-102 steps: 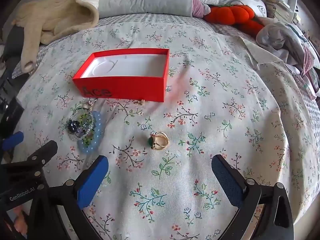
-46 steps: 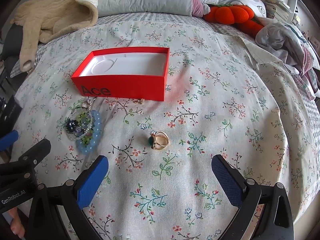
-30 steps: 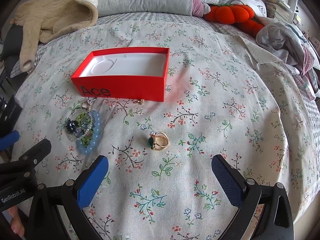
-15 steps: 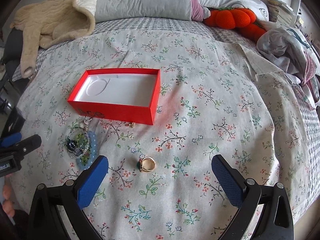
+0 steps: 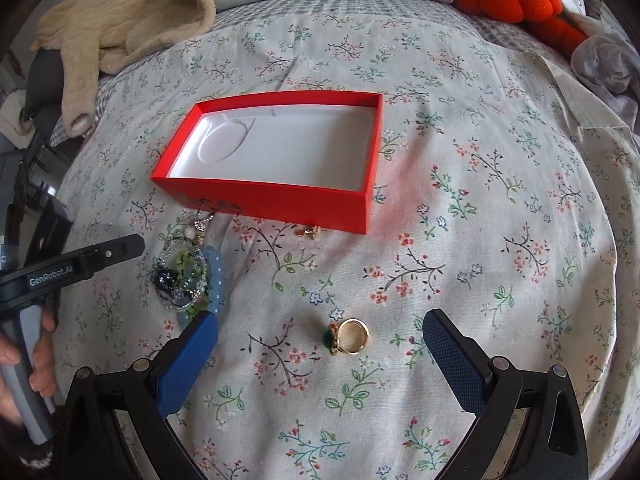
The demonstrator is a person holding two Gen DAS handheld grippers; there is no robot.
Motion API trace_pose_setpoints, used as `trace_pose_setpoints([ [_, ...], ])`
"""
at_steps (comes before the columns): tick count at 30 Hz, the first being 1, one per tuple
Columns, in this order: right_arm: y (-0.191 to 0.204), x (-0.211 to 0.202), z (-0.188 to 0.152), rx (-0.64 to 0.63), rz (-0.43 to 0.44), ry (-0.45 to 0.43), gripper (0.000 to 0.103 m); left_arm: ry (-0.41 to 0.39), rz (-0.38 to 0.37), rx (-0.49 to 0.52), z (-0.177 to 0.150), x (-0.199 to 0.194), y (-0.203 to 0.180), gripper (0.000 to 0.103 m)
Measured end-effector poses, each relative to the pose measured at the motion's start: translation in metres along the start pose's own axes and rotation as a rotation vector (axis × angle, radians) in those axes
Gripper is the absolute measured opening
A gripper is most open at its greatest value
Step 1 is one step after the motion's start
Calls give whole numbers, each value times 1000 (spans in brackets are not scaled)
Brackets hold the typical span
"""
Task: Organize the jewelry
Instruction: 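Grasp the thin green-black beaded bracelet with the left tool while the right tool grasps the light-blue bead bracelet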
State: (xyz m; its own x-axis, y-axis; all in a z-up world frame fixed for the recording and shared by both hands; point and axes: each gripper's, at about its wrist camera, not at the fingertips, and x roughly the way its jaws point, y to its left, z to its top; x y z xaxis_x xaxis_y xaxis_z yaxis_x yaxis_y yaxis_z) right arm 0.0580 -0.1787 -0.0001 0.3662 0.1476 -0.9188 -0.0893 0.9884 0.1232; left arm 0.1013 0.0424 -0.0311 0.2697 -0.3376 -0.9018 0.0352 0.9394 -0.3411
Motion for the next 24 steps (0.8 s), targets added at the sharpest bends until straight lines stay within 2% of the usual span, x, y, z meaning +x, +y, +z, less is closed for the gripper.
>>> trace_pose_setpoints([
  [2, 4, 6, 3, 2, 24, 15, 96, 25, -16, 1, 2, 7, -3, 29],
  [6, 10, 15, 8, 5, 63, 42, 84, 38, -4, 17, 5, 14, -7, 27],
  [12, 13, 26, 10, 21, 88, 68, 74, 49, 20, 20, 8, 22, -6, 13],
  [16, 15, 26, 9, 15, 92, 64, 70, 62, 32, 39, 7, 27, -11, 11],
  [19, 16, 27, 8, 16, 98, 67, 65, 62, 59, 54, 8, 31, -15, 5],
  [22, 18, 29, 7, 21, 123, 75, 57, 59, 72, 57, 8, 34, -18, 3],
  [24, 20, 31, 7, 28, 153, 83, 48, 53, 78, 58, 6, 33, -18, 3],
])
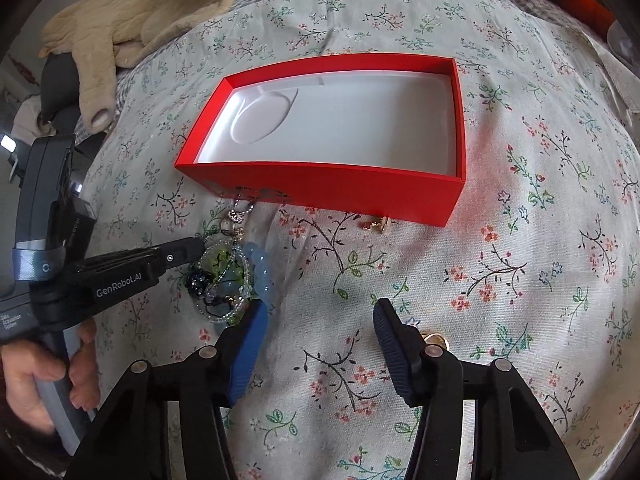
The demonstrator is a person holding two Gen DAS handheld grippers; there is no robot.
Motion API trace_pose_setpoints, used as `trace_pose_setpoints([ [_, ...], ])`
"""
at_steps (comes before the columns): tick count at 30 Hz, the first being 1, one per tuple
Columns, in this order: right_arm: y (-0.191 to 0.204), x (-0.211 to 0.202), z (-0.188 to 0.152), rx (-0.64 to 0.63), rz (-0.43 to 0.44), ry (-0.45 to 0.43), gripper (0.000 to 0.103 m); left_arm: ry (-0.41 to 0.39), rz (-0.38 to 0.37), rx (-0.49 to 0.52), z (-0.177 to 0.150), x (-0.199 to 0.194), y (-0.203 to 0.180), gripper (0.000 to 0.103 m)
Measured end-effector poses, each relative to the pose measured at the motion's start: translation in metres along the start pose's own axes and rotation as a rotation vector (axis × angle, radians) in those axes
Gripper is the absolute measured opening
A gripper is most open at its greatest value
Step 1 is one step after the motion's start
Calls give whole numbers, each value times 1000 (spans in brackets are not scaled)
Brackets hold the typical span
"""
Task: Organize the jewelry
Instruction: 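Grasp the thin green-black beaded bracelet with the left tool while the right tool grasps the light-blue bead bracelet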
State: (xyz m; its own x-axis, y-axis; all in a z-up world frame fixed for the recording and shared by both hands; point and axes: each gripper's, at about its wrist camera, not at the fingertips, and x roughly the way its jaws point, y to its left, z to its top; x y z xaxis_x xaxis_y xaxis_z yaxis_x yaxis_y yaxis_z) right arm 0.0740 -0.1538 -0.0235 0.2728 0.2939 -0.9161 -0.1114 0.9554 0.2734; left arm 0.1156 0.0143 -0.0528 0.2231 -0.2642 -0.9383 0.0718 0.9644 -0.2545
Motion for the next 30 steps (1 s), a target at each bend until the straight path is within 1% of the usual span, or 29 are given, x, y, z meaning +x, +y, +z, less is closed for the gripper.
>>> trace_pose_setpoints([
  [3, 6, 4, 1, 6, 55, 9, 37, -10, 6, -10, -2, -5, 1, 3],
  [4, 8, 6, 1, 4, 66, 13, 36, -17, 10, -12, -2, -7, 2, 3],
  [6, 13, 11, 1, -4, 77, 20, 28, -33, 17, -15, -4, -12, 6, 2],
  [9, 18, 19, -1, -5, 93, 42, 23, -53, 20, -24, -5, -20, 12, 2],
  [12, 22, 30, -3, 3, 106, 70, 22, -64, 22, -28, -6, -26, 19, 2],
  [14, 23, 32, -2, -1, 98, 66, 21, -65, 22, -32, -7, -29, 24, 2],
  [15, 24, 32, -2, -5, 91, 62, 15, -65, 21, -34, -9, -30, 27, 2],
  [17, 23, 31, -1, -1, 98, 58, 11, -70, 18, -39, -12, -32, 28, 2],
  [21, 25, 25, -3, -15, 95, 46, 11, -86, 6, -38, -17, -43, 31, 2],
  [26, 25, 7, -5, -28, 102, 8, 11, -117, -15, -32, -24, -59, 31, 2],
  [30, 28, -11, -4, -38, 117, -33, 11, -144, -23, -19, -24, -69, 20, 2],
])
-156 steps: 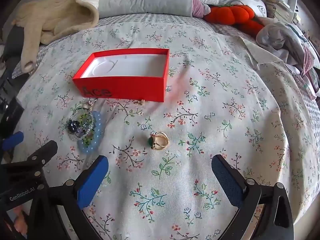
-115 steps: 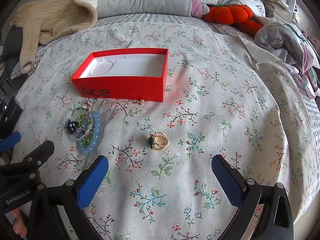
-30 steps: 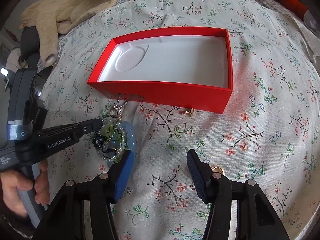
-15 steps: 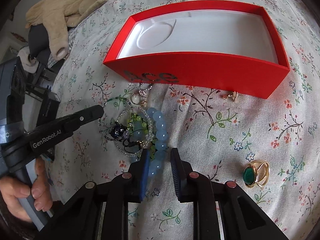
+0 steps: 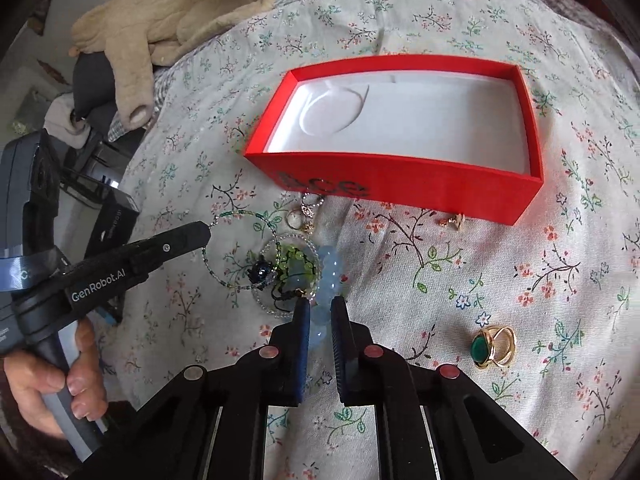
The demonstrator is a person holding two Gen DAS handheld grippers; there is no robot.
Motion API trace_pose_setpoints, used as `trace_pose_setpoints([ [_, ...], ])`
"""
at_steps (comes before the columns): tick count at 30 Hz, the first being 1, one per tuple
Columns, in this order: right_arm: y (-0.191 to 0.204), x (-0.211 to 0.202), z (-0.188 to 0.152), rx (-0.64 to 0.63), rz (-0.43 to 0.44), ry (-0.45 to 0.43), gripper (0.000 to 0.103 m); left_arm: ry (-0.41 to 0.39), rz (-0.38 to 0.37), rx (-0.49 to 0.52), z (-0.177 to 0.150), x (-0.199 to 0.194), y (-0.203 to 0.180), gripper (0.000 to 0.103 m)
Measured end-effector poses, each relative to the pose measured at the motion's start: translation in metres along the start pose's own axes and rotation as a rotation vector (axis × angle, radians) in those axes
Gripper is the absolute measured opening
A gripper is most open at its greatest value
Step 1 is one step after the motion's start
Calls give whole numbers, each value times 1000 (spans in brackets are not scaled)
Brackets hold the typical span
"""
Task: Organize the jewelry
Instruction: 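Grasp the thin green-black beaded bracelet with the left tool while the right tool grasps the light-blue bead bracelet, then carry both bracelets into the red box and open both tools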
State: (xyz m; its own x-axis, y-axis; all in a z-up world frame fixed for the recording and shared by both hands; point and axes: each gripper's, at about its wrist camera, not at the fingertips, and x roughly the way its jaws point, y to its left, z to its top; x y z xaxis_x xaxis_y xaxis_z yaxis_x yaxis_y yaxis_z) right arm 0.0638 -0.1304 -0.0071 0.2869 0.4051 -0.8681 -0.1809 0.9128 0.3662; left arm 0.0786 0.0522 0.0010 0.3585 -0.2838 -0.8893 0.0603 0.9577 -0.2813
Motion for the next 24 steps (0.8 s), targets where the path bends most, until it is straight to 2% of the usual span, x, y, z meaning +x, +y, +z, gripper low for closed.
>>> trace_pose_setpoints([
  [15, 8, -51, 5, -13, 51, -115, 11, -91, -43, 29, 9, -23, -25, 2],
  [21, -1, -88, 10, 21, 108, -206, 11, -103, -60, 34, 8, -25, -34, 2],
  [24, -10, -95, 10, 37, 93, -226, 10, -95, -56, 41, 8, -21, -36, 2],
])
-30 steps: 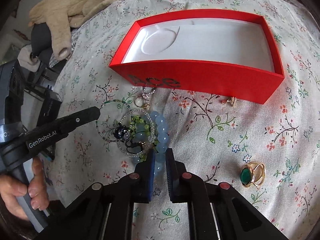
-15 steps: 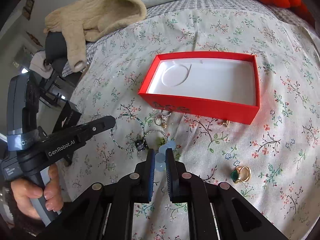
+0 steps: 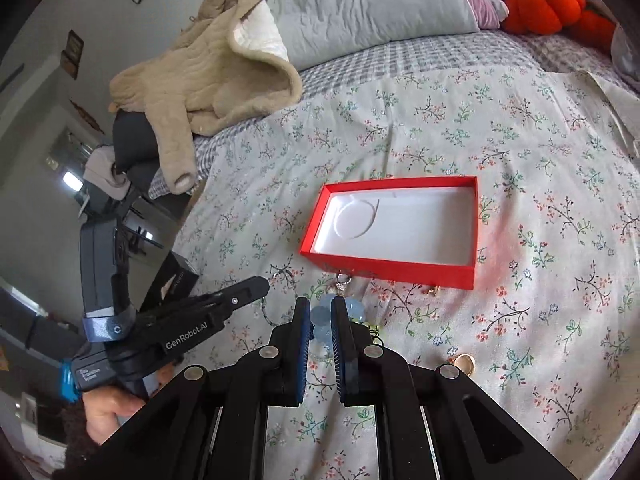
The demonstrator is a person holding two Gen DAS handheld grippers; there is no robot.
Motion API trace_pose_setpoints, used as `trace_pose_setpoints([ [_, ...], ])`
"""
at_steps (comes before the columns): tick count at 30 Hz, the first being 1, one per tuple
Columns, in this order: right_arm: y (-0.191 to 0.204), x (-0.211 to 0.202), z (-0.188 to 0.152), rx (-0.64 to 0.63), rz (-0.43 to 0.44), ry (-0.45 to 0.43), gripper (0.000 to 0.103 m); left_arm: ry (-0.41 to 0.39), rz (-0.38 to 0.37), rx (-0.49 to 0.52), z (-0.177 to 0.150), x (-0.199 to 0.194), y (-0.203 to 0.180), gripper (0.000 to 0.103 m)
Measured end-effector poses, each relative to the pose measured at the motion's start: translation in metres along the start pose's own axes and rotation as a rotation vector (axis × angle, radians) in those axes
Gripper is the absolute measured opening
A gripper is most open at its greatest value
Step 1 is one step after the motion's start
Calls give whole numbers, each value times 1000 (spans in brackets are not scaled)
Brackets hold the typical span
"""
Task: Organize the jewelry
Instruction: 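Carry both bracelets into the red box and open both tools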
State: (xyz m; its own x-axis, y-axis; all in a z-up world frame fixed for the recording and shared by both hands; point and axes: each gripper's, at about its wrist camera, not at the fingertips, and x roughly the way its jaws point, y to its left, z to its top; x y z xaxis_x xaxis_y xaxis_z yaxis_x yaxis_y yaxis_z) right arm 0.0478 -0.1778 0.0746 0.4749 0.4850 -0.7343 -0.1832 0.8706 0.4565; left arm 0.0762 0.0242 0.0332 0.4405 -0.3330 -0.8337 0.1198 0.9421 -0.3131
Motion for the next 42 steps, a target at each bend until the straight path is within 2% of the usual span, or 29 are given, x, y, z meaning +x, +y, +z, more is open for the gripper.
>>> trace_pose_setpoints([
  [3, -12, 11, -1, 14, -69, 37, 11, 9, 6, 3, -1, 4, -2, 2],
  [6, -21, 21, -5, 36, -77, 69, 10, 10, 2, 6, 0, 5, -4, 2],
  [12, -12, 11, 8, 22, -51, 17, 10, -27, -37, 9, 10, 0, -10, 2],
  [19, -9, 4, 36, 41, -38, -63, 11, -100, -156, -10, 36, 0, -24, 2],
  [25, -26, 1, 52, 89, -75, -125, 11, -117, -275, -40, 52, 17, -35, 2],
  [27, -34, 2, 56, 109, -79, -134, 11, -119, -293, -40, 55, 25, -37, 2],
  [34, -47, 14, 60, 142, -98, -124, 10, -59, -93, -40, 53, 55, -22, 2],
  [40, -30, 27, 64, 103, -37, -119, 11, -47, -28, -54, 51, 62, -10, 2],
  [42, -29, 34, 64, 90, -52, -113, 11, -44, -16, -48, 50, 65, -11, 2],
])
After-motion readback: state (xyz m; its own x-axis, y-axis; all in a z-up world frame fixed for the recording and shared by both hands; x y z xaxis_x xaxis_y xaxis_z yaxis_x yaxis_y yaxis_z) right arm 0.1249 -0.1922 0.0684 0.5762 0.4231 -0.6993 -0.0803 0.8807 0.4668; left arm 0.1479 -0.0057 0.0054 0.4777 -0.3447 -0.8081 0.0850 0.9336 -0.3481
